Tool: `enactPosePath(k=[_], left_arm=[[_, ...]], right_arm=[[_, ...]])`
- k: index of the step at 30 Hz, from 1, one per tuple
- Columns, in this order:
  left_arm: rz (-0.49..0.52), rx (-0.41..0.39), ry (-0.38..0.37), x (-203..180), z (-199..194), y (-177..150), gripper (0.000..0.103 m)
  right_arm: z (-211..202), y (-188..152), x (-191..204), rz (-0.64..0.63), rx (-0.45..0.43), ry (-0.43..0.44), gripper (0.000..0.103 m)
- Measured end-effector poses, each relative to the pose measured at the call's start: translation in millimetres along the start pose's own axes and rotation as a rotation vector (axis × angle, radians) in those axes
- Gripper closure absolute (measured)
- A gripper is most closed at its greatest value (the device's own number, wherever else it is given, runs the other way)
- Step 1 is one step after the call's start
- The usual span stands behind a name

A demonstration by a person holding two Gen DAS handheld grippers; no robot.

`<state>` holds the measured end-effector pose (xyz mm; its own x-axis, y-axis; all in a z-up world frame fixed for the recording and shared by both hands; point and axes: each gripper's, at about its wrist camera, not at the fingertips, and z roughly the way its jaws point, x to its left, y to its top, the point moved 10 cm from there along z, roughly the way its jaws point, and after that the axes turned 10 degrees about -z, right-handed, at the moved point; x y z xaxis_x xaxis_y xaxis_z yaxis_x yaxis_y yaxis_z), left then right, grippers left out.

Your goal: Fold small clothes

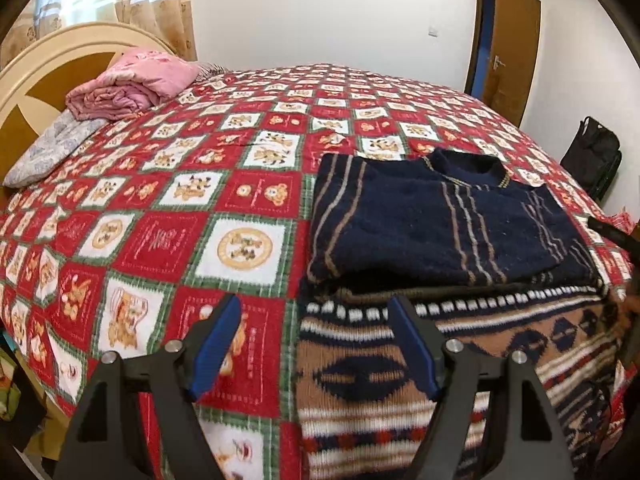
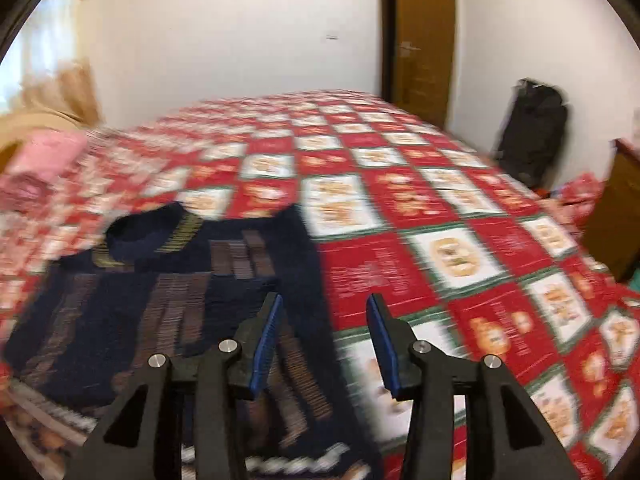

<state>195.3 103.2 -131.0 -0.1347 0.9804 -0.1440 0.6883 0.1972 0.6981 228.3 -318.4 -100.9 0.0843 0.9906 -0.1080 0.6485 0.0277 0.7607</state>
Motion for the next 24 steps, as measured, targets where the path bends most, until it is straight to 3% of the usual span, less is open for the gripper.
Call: enactPosePath(k=[4,7,11,16,18,22,24], left_arm=[[0.022,-0.034,0.018,-15.5,10.0,16.8,0.025],[0.022,-0.039,0.028,-27.2,20.7,26.9,0.025],[0.053,0.0,0.07,-34.4,42.7,23.2,0.025],[0.089,0.062,0.128,-33.3,64.3,8.1,0.025],[0.091,0.046,0.131,-33.5,58.0,8.4,0.025],[0.115,0.025,0.12,-41.6,42.6,8.8,0.025],[0.113,0.019,0.105,-46.8,36.1,8.6,0.025]], right_arm=[[-15.9,1.8,62.1,-0.114,-0.015,0.167,0.058],[-5.7,-11.5,104.6,-0.173,0.051,0.258,0.058],[23.1,-42.3,106.1,-0.109,0.171,0.256,0.058],[14.5,-42.6,106.5,-0.145,0.153,0.251,0.058],[-1.4,-35.9,103.2,-0.089,0.103,0.291,0.058],[-45.8,-7.3,93.8,0.021,-0.076,0.351,0.058],[-68.2,5.3,96.6,0.149,-0.134,0.51,0.058]])
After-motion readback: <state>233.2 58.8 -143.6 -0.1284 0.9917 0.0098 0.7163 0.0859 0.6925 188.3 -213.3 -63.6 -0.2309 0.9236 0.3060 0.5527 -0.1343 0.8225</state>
